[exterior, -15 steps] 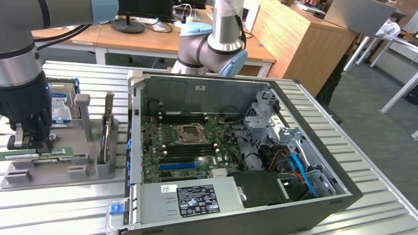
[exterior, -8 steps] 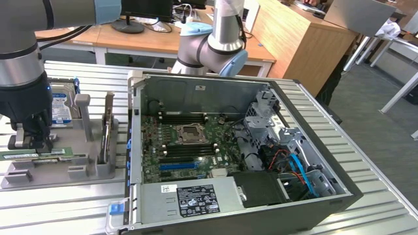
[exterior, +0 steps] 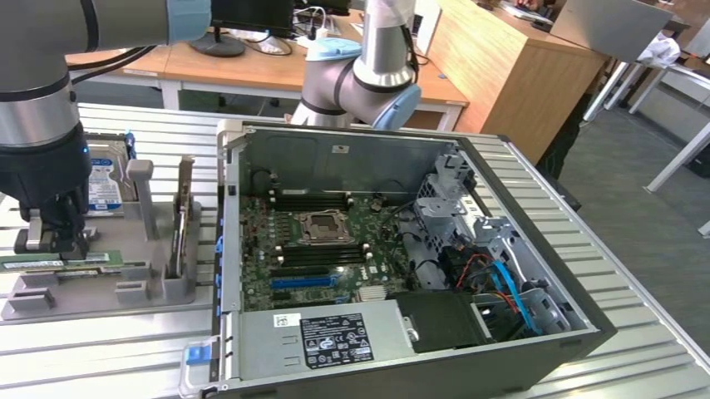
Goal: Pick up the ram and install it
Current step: 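Pick up the ram and move it above insertion slot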
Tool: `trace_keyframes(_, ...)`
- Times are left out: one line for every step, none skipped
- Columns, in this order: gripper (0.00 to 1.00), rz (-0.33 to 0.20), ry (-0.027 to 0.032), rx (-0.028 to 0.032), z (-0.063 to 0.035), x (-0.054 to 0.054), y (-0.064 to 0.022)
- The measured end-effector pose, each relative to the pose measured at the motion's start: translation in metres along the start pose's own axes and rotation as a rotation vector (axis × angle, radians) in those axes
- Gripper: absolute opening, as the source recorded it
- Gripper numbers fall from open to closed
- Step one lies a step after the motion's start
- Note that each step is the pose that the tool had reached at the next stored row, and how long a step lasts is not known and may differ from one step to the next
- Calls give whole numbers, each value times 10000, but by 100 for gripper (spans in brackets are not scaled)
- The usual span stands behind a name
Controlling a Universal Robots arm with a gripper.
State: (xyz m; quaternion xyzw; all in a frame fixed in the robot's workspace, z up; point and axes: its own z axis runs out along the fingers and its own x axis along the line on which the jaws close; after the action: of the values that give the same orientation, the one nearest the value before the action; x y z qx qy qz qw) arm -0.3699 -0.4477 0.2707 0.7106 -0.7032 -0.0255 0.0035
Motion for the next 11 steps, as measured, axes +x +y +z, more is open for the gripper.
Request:
trace_keyframes(11, -1, 1, -1, -5, 0, -1)
trace_keyframes(11, -1, 1, -2, -15, -1, -1)
trace_keyframes(11, -1, 0, -1, -31, -1, 0)
trace_keyframes(11, -1, 0, -2, -48, -1, 1)
trace_keyframes(11, -1, 0, -2, -66, -2, 1)
trace_keyframes(11, -1, 0, -3, -85, -3, 2)
trace_keyframes(11, -1, 0, -5, -103, -3, 2)
trace_keyframes(11, 0, 0, -6, -122, -4, 3)
trace_keyframes(11, -1, 0, -23, -219, -7, 0)
trace_keyframes(11, 1, 0, -51, -282, -9, -6)
trace_keyframes(11, 1, -1, -60, -329, -10, -7)
